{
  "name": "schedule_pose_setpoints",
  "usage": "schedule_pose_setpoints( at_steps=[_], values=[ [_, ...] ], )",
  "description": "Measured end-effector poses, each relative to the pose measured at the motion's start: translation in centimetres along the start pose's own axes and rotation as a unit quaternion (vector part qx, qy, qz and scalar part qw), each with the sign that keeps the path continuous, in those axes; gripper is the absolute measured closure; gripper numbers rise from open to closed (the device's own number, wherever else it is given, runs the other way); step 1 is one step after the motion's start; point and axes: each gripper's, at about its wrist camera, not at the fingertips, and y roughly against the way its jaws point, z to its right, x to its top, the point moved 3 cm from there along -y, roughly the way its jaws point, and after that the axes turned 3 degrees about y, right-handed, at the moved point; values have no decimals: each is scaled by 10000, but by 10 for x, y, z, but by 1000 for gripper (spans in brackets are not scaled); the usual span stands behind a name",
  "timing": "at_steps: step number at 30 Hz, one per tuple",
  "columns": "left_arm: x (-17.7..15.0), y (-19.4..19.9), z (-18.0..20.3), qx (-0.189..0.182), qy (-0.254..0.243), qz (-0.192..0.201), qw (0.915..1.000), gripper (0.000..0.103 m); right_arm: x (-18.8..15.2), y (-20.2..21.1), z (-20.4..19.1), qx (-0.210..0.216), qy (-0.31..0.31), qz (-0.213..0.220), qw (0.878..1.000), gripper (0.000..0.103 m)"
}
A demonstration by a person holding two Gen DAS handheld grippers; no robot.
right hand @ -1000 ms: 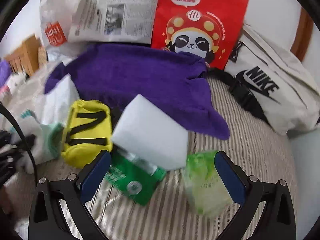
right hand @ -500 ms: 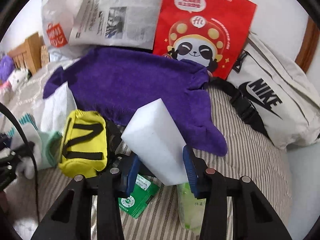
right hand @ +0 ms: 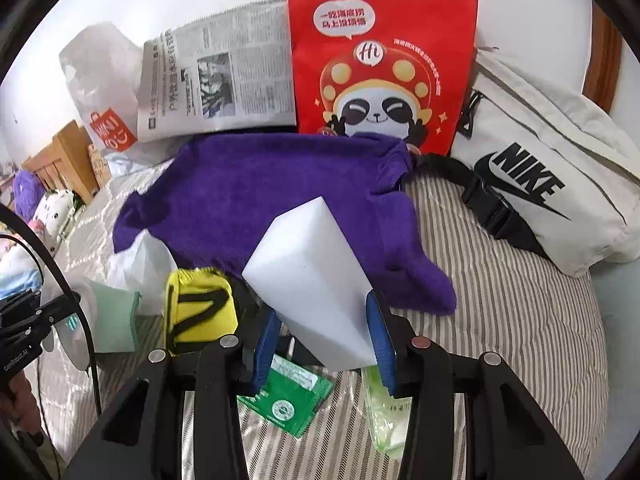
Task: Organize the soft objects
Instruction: 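Carry the glove and sponge block over the purple towel with both tools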
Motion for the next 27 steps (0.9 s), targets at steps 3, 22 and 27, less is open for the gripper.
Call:
schedule_pose_setpoints(
  at_steps=[3,22,27],
  values=[
    [8,6,0,-27,4,76,10000,84,8,5,1,36,-38,68,10000,60],
    [58,66,3,-466,-35,678,9966,86,33,13,-3,82,-15,229,9997,60],
    [76,73,0,-394,-100,820,9958,86,43,11,-7,78,18,282,9996,60]
  ],
)
